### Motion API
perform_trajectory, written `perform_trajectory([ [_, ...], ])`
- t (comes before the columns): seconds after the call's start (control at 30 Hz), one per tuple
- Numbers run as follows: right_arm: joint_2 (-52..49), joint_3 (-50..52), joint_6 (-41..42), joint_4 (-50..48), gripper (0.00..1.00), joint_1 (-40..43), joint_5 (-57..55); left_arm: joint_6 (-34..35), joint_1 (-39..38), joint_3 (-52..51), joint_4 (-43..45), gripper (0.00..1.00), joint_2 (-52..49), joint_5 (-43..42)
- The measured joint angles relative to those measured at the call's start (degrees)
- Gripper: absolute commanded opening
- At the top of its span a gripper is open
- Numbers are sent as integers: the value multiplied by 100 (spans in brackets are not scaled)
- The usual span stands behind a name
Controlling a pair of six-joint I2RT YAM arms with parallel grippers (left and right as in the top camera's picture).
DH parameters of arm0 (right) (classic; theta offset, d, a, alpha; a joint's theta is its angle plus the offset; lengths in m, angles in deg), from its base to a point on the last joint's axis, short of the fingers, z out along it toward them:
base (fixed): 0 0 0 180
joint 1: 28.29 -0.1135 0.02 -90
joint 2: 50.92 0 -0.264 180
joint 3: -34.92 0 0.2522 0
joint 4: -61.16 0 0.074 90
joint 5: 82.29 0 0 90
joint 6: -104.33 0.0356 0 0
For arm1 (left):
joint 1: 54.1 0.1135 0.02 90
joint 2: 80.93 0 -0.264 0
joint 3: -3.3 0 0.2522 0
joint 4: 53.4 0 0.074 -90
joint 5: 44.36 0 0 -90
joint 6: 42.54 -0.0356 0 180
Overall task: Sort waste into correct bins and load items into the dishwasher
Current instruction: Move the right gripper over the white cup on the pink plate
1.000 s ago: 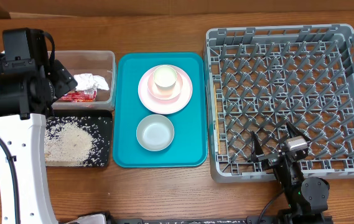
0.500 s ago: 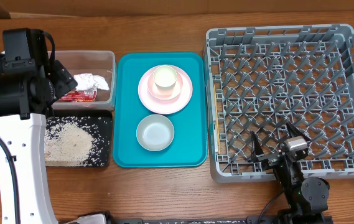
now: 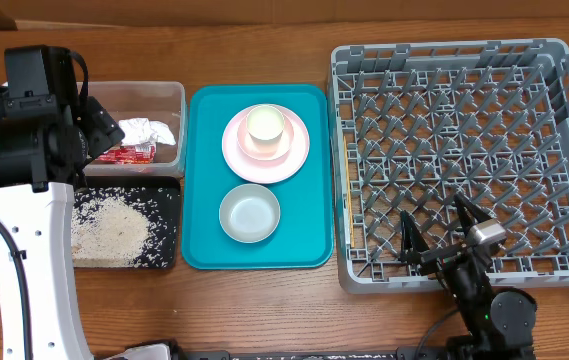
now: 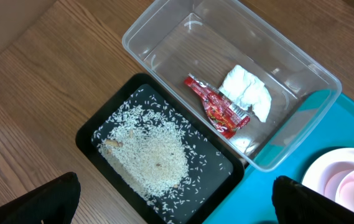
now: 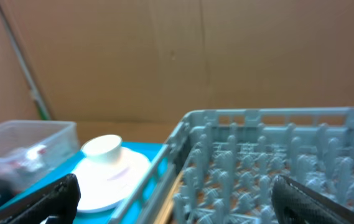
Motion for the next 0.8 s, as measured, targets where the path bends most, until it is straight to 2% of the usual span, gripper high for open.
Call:
perform_trajectory([
  [0.17,-111,-1388,647,1451,100,0,157,0,0,0,-2,100,0,0],
  [0.3,-680,-2931,1113,2406,100,0,267,0,0,0,0,100,0,0],
  [0.63,-3672,-6328,1447,5329,100,0,1364,0,0,2,2,100,0,0],
  [0.8,-4935,-6819,1561,5560,100,-4,2277,0,0,2,0,100,0,-2],
])
